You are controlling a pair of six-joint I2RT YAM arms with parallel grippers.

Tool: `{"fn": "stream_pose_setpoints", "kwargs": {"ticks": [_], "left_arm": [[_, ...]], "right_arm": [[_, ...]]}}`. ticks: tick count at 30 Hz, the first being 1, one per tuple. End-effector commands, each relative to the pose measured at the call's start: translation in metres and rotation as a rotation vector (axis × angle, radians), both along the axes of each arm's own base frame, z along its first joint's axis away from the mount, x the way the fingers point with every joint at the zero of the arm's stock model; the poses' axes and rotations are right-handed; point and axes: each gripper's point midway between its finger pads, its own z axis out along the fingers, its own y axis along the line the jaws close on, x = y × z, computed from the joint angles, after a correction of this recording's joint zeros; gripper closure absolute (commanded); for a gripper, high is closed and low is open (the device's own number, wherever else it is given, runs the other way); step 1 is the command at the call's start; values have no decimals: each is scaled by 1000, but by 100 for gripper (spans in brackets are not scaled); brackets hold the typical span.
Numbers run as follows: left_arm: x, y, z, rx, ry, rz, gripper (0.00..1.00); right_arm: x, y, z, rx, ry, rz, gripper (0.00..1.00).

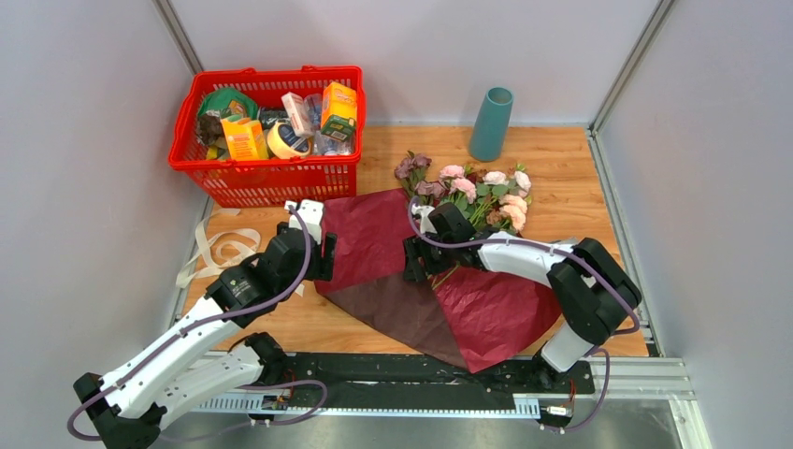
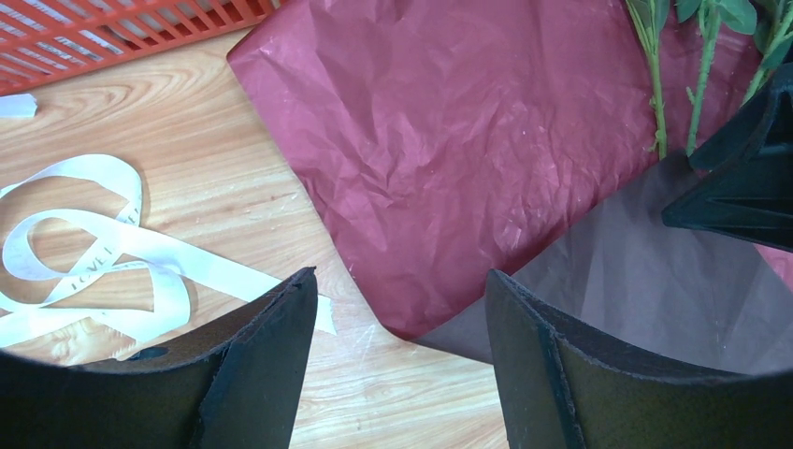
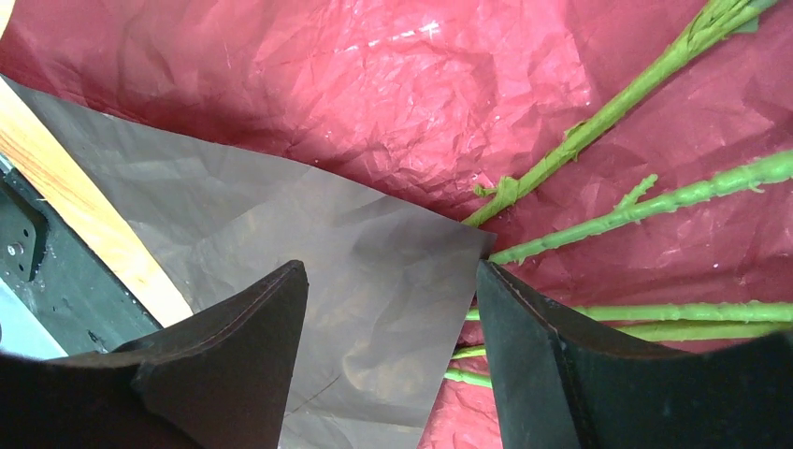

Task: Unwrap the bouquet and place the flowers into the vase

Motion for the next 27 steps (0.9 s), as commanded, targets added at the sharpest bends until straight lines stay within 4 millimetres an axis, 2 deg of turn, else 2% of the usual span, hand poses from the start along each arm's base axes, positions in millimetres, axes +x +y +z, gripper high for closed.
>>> {"fn": "stream_pose_setpoints", "kwargs": {"ticks": [1,27], "left_arm": [[3,5,2,18,-19,12,26],[2,6,3,15,-22,17,27]], "right_arm": [[16,12,14,32,-56,15,30],[21,5,-2,-41,-67,18,23]]}}
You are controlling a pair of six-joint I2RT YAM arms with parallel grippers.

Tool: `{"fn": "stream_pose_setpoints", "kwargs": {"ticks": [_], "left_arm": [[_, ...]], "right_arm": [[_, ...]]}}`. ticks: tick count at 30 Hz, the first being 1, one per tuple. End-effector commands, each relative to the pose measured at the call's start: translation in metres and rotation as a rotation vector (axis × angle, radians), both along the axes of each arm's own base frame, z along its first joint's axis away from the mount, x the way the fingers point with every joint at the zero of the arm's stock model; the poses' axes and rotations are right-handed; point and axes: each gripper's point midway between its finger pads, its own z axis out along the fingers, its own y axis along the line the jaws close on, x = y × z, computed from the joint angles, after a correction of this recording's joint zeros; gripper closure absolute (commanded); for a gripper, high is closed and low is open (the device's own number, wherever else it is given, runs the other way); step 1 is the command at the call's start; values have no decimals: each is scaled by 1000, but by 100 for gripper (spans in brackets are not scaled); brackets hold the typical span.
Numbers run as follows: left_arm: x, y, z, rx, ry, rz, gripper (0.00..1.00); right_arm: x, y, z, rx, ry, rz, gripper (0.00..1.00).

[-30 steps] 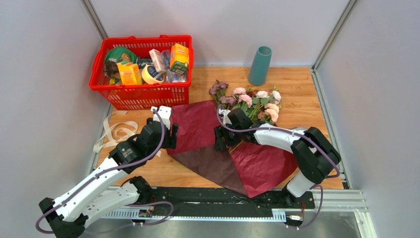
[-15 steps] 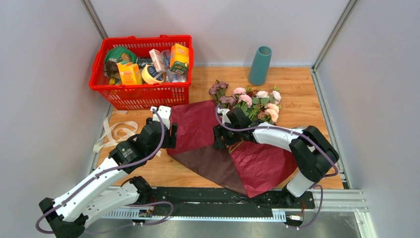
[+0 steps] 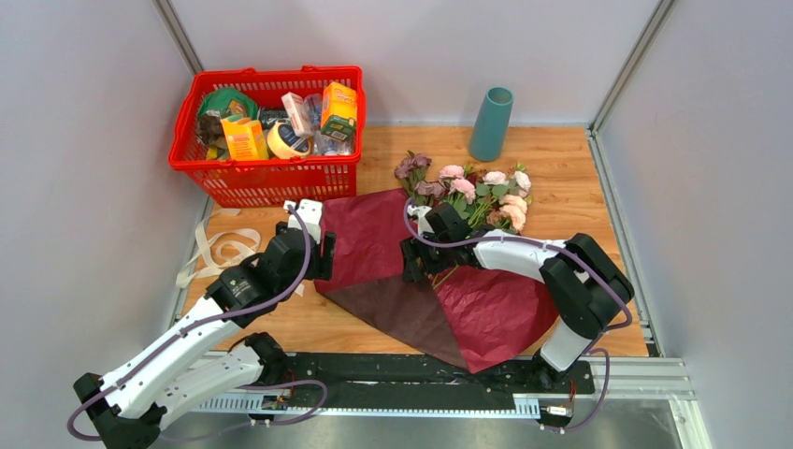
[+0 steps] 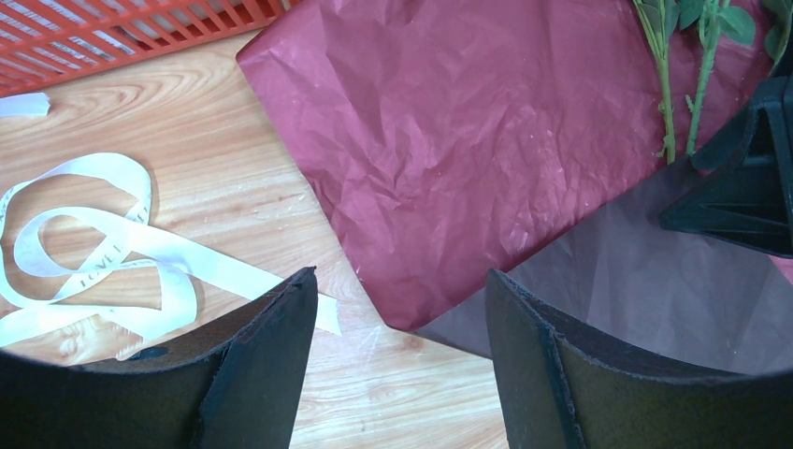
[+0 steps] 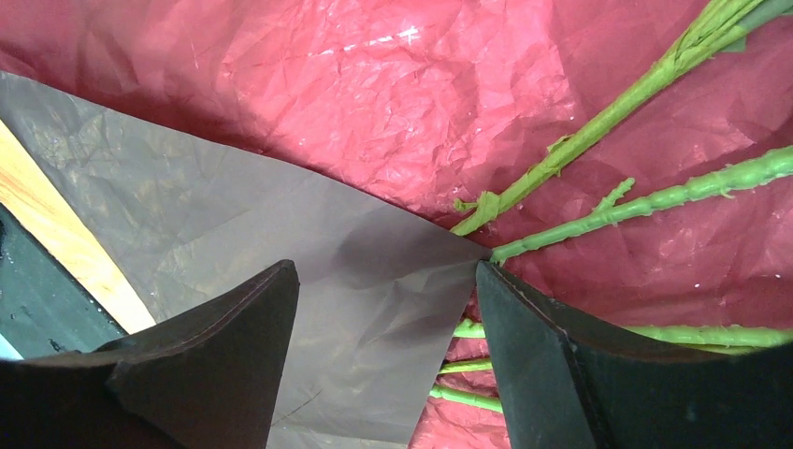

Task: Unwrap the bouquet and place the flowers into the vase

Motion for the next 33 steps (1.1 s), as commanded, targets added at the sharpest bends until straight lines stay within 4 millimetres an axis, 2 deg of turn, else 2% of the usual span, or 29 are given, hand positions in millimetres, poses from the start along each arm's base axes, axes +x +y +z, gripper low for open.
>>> {"fn": "stream_pose_setpoints", "kwargs": {"ticks": [1,15,22,25,29,31,33], "left_arm": [[1,3,2,7,-15,3,27],[1,3,3,8,-17,5,27],[2,4,3,10,-19,7,26],[2,3,3,9,-19,5,27],[2,4,2,12,-17,8,27],[2,4,2,15,-15,8,27],[2,3,3,11,-18,7,27]], "right_arm": [[14,4,7,-3,-50,-1,23],[16,3,9,-9,-62,-14,13],[18,2,13,-10,-76,-19,13],[14,5,11,1,-57,7,20],[8,8,11,20,-33,23,35],[6,9,16,37,-31,27,44],[4,10,24,56,-37,26,58]]}}
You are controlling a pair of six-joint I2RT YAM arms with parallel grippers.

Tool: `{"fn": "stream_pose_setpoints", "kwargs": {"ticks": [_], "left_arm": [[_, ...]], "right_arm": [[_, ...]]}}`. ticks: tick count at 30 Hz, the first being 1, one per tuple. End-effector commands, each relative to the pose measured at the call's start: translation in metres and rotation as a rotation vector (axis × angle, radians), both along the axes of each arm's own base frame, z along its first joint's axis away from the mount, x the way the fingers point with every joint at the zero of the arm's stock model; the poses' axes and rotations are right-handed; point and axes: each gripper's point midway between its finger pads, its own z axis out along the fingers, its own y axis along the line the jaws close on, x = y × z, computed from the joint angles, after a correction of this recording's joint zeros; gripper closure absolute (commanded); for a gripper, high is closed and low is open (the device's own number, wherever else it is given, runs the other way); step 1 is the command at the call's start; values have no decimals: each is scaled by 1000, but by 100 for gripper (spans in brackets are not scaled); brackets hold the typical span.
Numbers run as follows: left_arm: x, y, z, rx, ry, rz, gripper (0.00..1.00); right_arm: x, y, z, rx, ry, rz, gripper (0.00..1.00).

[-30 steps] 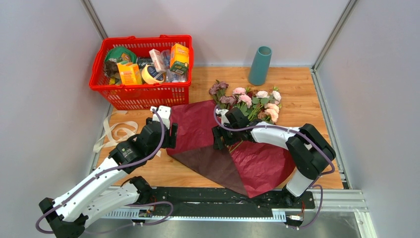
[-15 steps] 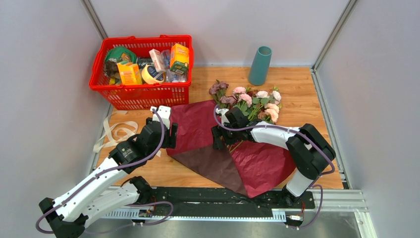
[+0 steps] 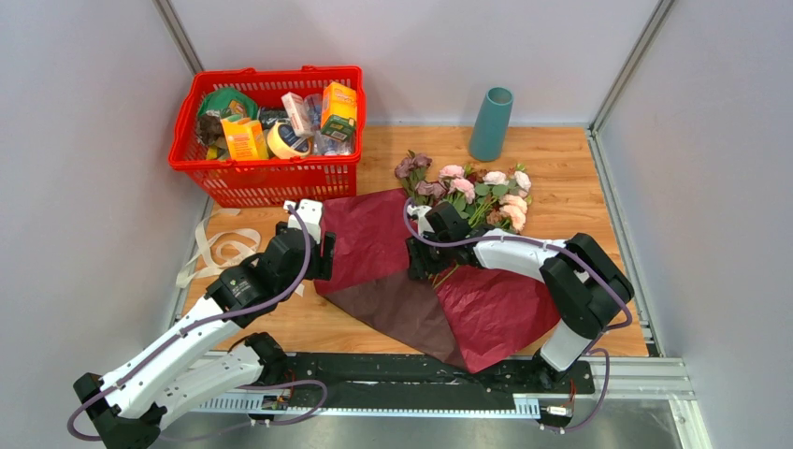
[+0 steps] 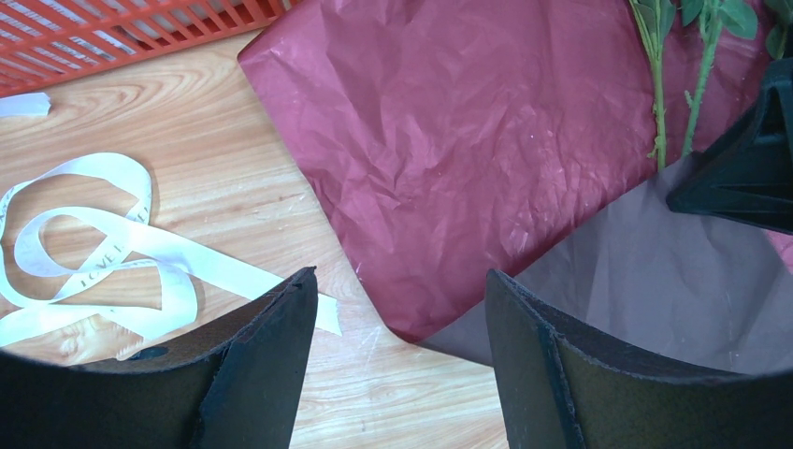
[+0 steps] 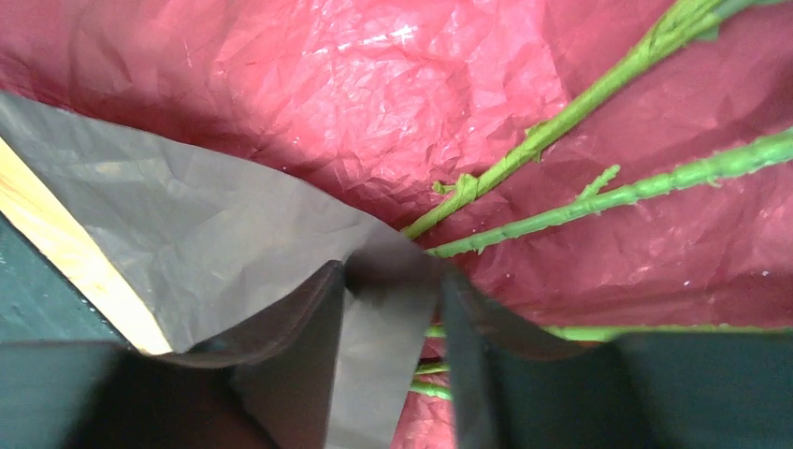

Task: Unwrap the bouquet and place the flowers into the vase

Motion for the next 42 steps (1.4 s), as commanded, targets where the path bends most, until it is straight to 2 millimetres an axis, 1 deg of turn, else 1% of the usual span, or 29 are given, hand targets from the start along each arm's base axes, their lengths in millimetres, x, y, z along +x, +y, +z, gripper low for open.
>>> {"fn": "stream_pose_setpoints", "kwargs": {"ticks": [1,2,4,9,11,12,13,15,17,18,22,24,25,26,27,28,29,30,31,32,33,34,35,36,37,38,39,40,42], "left_arm": [[2,4,3,10,-18,8,27],[2,3,4,9,-19,8,27],[2,3,2,9,-16,8,27],[2,1,0,4,-4,5,27],[2,-3,-1,-4,22,13,27],[2,-3,1,-24,30,32,26],[1,-4,-2,-22,51,42,27],[-1,-14,-2,-71,82,37,26],[-5,-29,-5,-132,127,0,27],[-4,-33,-3,-157,131,4,27],[-2,-43,-4,-188,168,10,27],[-3,-53,-2,-220,187,-15,27],[-7,-61,-4,-239,214,-48,27],[-6,-69,-1,-269,211,-68,27],[-12,-77,-7,-290,244,-109,27],[-12,-83,-4,-323,237,-127,27],[-20,-91,-12,-356,279,-168,27],[-21,-99,-7,-403,268,-198,26],[-29,-103,-18,-432,310,-206,27],[-29,-106,-16,-464,296,-216,27],[-34,-106,-28,-472,331,-203,27],[-35,-108,-30,-484,337,-207,27],[-40,-108,-41,-487,372,-200,27],[-44,-109,-49,-486,404,-204,28],[-46,-111,-57,-492,426,-203,28],[-53,-112,-70,-486,474,-207,29],[-53,-114,-74,-498,489,-200,29],[-57,-114,-82,-491,523,-197,29],[-62,-111,-92,-471,564,-178,28]], "right_arm": [[3,13,31,87,-34,20,64],[1,13,37,101,-38,19,72],[-2,14,47,123,-45,21,83],[-15,16,68,167,-45,41,100],[-25,20,78,203,-35,70,100],[-33,24,83,224,-29,93,100],[-42,28,87,244,-19,123,100],[-66,34,91,277,12,191,100],[-90,40,94,304,47,249,100],[-101,43,98,320,58,271,100],[-154,56,103,371,127,401,100],[-174,60,106,389,141,440,98],[-185,62,109,401,151,463,96],[-190,64,112,419,155,472,94],[-195,66,115,439,169,475,87],[-198,69,121,465,191,467,84],[-203,71,129,508,211,470,84],[-207,73,138,564,229,472,81],[-210,76,151,621,230,480,74],[-211,78,165,671,221,482,70],[-211,78,175,697,212,466,64],[-207,77,181,709,188,446,60],[-204,76,192,729,150,433,55],[-199,76,198,735,116,414,50],[-194,75,206,746,82,387,47],[-189,74,212,758,56,358,46],[-183,74,215,763,32,322,45],[-178,73,218,767,9,292,44],[-160,71,218,744,-47,199,44]]}}
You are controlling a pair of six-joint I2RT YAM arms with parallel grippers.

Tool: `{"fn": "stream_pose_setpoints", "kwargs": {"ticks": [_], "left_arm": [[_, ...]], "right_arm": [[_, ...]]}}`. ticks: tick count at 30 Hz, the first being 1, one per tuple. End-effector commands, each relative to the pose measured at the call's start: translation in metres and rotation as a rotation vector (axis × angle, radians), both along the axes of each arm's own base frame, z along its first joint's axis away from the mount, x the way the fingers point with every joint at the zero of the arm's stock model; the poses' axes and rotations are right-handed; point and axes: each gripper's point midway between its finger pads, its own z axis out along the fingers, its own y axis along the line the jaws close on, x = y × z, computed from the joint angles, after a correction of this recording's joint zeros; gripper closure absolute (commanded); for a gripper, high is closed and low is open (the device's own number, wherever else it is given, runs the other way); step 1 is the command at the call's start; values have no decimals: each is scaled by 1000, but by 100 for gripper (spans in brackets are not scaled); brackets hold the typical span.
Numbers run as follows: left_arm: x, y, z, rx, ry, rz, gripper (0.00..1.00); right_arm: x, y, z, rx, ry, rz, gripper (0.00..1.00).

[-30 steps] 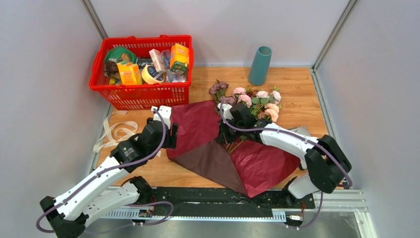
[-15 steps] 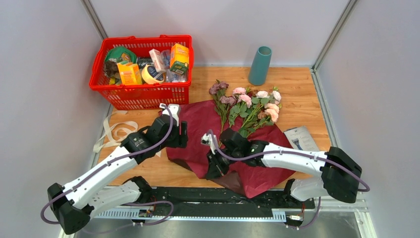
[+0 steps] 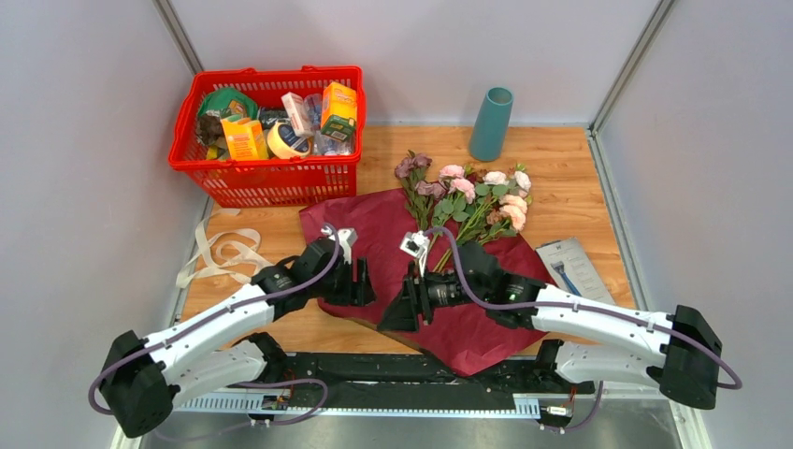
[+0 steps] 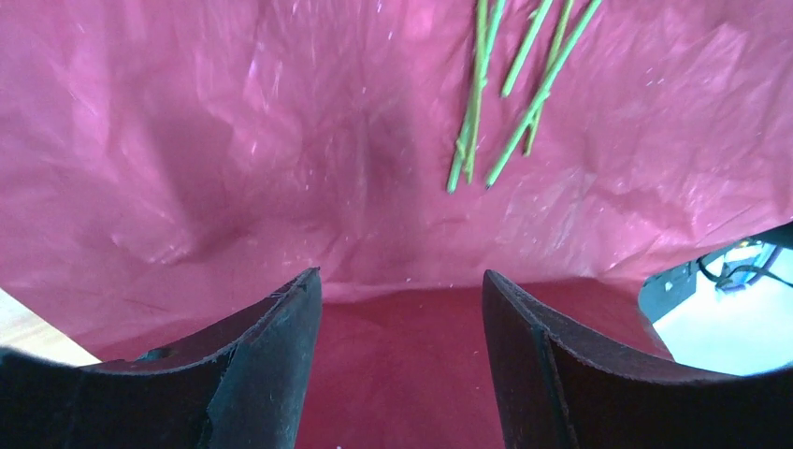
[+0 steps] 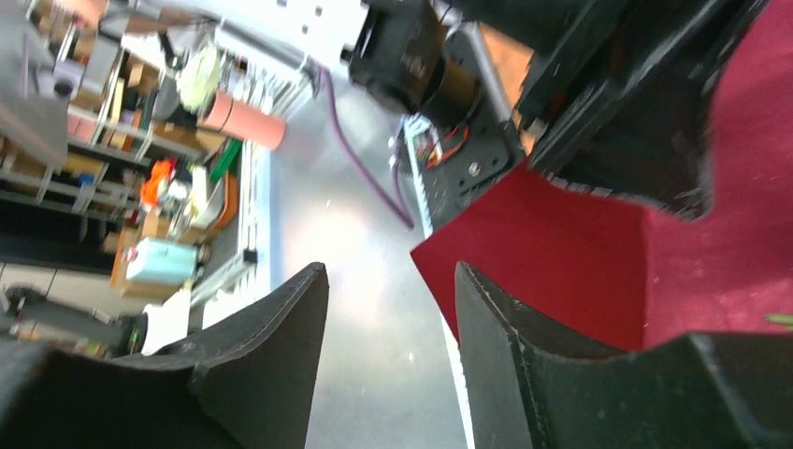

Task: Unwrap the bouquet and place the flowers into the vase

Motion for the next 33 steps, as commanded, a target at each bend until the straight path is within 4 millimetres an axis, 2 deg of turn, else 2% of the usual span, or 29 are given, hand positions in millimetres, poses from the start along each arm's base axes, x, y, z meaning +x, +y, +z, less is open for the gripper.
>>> {"fn": "stream_pose_setpoints", "kwargs": {"ticks": [1,5,7,10,12,13,14,15,16,17,19,20,21,22,23,24,25,28,29,30,33], "left_arm": [[-10,-10,-5,-51,89,-6,29],[-23,-1,-5,-51,125,14,30],[-27,4,-2,-64,124,36,30],[-31,8,3,-86,119,55,30],[-23,16,13,-65,68,92,30],[-9,21,26,-54,2,139,30],[-4,30,29,-18,-30,165,30],[9,36,41,3,-94,210,30],[15,42,46,37,-136,217,30],[28,47,59,72,-202,235,30],[45,52,73,140,-267,252,29],[51,52,72,183,-264,251,29],[59,55,83,214,-303,259,28],[64,55,79,265,-291,251,28],[71,57,90,292,-322,257,28],[75,57,85,333,-310,249,28],[80,60,90,359,-330,252,28],[89,59,76,403,-316,222,27],[94,62,74,400,-306,233,27],[92,57,64,386,-269,198,27],[95,62,53,364,-233,198,27]], "right_arm": [[42,4,29,52,-62,-248,44],[70,-4,0,-56,-87,-405,47],[72,-4,-17,-105,-84,-410,48],[57,-2,-46,-162,-50,-320,49],[38,2,-66,-178,-19,-198,50],[25,3,-77,-184,9,-121,50],[14,4,-87,-197,37,-61,50],[4,5,-93,-203,63,-5,50],[-5,6,-102,-213,85,33,50],[-11,6,-110,-229,102,44,50],[-23,8,-127,-265,128,60,50],[-30,9,-135,-284,140,71,51],[-33,8,-145,-313,160,67,51],[-34,7,-154,-341,177,58,52],[-35,6,-163,-367,185,42,52],[-35,4,-171,-394,198,27,53],[-35,3,-177,-410,206,16,53],[-35,-3,-190,-476,257,-31,53],[-35,-3,-189,-488,260,-39,53],[-33,-2,-186,-487,254,-55,53],[-19,-4,-173,-498,227,-157,51]]}}
